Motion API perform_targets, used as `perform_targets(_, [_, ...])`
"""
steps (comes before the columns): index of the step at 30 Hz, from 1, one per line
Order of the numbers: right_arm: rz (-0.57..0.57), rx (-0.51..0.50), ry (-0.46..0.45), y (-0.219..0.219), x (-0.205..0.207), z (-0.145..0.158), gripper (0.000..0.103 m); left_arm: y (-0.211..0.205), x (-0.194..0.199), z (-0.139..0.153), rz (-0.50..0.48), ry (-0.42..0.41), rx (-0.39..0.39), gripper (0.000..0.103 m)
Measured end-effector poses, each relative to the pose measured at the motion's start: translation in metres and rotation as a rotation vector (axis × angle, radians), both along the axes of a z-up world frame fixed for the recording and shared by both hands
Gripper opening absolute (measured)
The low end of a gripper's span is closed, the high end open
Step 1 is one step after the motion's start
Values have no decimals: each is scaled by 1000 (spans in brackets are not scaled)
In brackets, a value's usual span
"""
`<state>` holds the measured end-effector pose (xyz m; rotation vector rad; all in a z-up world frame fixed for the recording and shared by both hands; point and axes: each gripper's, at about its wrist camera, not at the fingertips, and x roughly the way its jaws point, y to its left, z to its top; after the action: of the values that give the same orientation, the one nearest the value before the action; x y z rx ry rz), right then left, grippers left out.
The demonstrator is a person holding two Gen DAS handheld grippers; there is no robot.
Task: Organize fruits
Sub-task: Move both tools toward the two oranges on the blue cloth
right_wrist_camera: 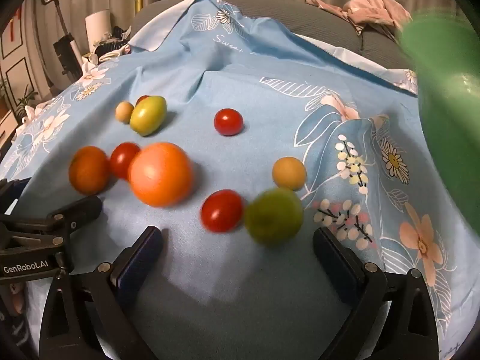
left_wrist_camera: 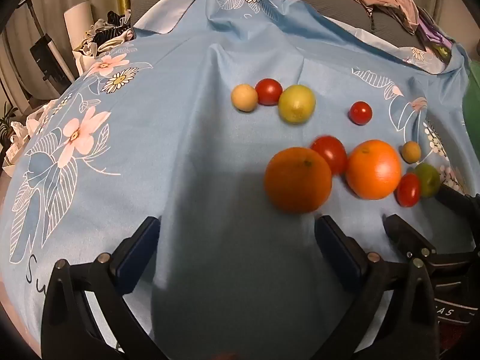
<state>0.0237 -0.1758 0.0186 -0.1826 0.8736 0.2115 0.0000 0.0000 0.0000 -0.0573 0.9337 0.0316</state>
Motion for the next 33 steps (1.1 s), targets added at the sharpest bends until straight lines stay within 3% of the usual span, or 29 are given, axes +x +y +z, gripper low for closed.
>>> perform_targets(33, [8, 3, 8, -1, 3, 2, 101, 1, -3, 3, 6, 11, 36, 102])
